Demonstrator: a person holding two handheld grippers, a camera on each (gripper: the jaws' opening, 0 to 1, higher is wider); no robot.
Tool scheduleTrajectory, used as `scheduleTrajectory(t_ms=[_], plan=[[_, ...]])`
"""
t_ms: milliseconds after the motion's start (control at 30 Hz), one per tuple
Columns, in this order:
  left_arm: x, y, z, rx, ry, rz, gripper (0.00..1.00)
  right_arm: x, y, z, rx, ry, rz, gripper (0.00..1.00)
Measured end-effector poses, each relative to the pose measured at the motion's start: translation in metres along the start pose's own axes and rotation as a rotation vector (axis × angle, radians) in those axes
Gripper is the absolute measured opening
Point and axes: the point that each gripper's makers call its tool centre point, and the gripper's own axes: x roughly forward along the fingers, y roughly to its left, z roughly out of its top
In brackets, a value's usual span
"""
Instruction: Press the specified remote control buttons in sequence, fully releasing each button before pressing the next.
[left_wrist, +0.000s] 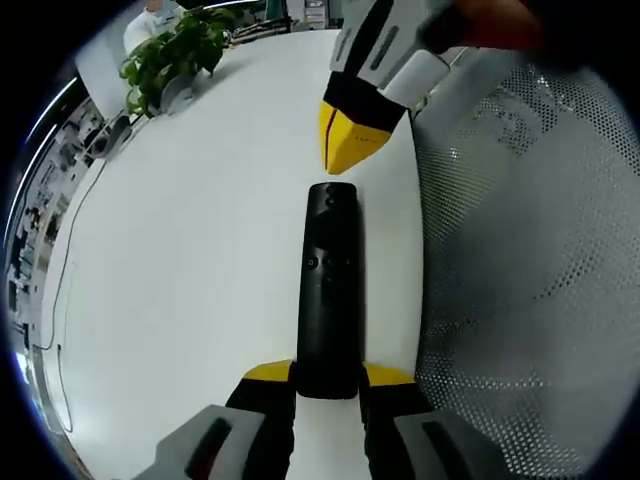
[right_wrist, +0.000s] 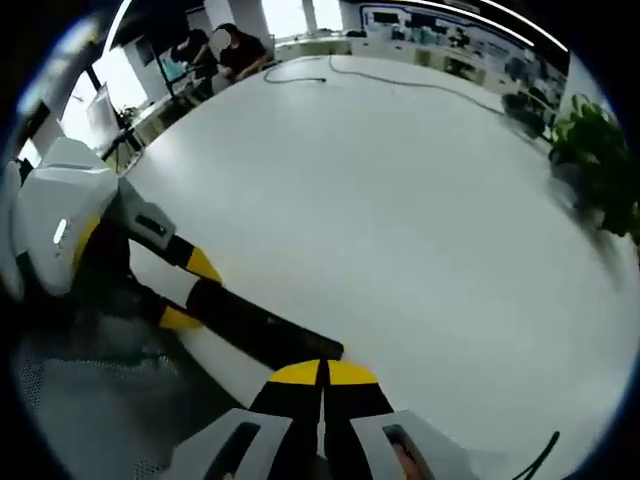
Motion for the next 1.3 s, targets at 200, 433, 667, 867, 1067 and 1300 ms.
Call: scheduleTrajectory(t_ms=[200, 433, 667, 867, 1067, 1300], plan=[[0.0, 0.0, 0.0, 0.0, 0.0, 0.0, 0.24, 0.002, 0.001, -0.001, 0.037, 0.002, 0.022, 0.0], [0.001, 0.001, 0.001, -0.003, -0.005, -0.006, 0.24, 0.007, 0.002, 0.0, 0.031, 0.013, 0.028, 0.0], [0.001, 0.001, 0.001, -0.007, -0.009, -0.01, 0.24, 0.017, 0.0, -0.004, 0.051, 0.043, 0.04, 0.0], [0.001, 0.001, 0.001, -0.011, -0.014, -0.013, 0.24, 0.016, -0.001, -0.003, 0.053, 0.035, 0.036, 0.0], [0.001, 0.001, 0.001, -0.019, -0.019, -0.013, 0.25, 0.016, 0.001, -0.004, 0.015, 0.041, 0.018, 0.0], [0.001, 0.002, 0.001, -0.022, -0.026, -0.014, 0.25, 0.016, 0.002, -0.006, -0.03, 0.055, 0.003, 0.0]])
